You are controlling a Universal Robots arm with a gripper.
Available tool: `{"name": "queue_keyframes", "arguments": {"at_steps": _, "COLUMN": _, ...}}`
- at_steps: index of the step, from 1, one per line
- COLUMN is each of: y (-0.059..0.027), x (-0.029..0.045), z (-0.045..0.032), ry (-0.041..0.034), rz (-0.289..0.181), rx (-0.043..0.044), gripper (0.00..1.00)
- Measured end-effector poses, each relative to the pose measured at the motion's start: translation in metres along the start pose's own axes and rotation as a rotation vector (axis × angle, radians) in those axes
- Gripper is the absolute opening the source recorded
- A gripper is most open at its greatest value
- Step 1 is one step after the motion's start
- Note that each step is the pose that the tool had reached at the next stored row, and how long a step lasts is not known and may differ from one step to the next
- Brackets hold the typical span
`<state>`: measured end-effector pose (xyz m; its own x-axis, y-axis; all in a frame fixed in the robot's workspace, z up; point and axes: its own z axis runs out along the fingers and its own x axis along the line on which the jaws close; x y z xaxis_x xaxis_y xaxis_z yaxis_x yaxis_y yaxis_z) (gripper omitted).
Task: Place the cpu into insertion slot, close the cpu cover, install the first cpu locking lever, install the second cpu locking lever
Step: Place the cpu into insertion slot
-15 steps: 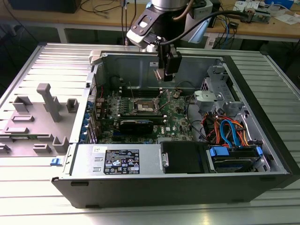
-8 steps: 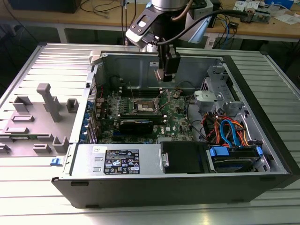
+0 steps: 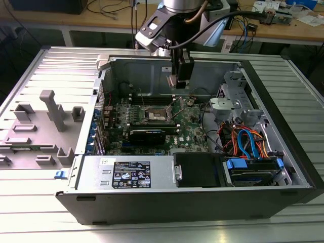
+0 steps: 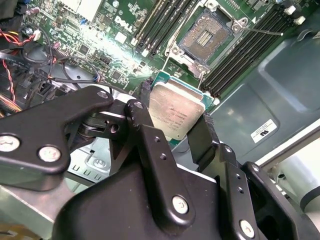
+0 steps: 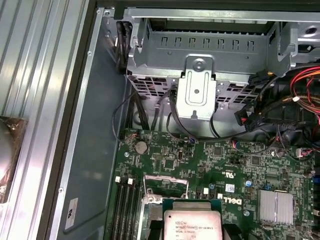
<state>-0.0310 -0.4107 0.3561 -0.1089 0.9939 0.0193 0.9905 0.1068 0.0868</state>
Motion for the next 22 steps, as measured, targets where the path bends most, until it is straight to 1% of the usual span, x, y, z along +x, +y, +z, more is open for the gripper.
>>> {"name": "queue_keyframes", "arguments": {"at_steps": 2, "y": -0.0002, "x": 0.0, "z": 0.0016, "ry": -0.0031, "rz": 0.035, "rx": -0.0006, "gripper": 0.55}}
{"name": "queue_keyframes", "arguments": {"at_steps": 4, "y": -0.0003, "x": -0.0001, "z": 0.0027, "ry": -0.0049, "rz": 0.056, "rx": -0.001, "gripper": 0.55}}
{"name": "queue_keyframes", "arguments": {"at_steps": 8, "y": -0.0012, "x": 0.0, "z": 0.0049, "ry": -0.0052, "rz": 0.059, "rx": -0.0011, "gripper": 0.55}}
{"name": "queue_keyframes", "arguments": {"at_steps": 12, "y": -0.003, "x": 0.0, "z": 0.009, "ry": -0.0054, "rz": 0.061, "rx": -0.0012, "gripper": 0.55}}
{"name": "queue_keyframes", "arguments": {"at_steps": 17, "y": -0.0081, "x": 0.0003, "z": 0.0197, "ry": -0.0068, "rz": 0.065, "rx": -0.0012, "gripper": 0.55}}
{"name": "queue_keyframes", "arguments": {"at_steps": 21, "y": -0.0119, "x": 0.0006, "z": 0.0245, "ry": -0.0069, "rz": 0.065, "rx": -0.0012, "gripper": 0.55}}
{"name": "queue_keyframes", "arguments": {"at_steps": 22, "y": -0.0121, "x": 0.0006, "z": 0.0246, "ry": -0.0071, "rz": 0.065, "rx": -0.0011, "gripper": 0.55}}
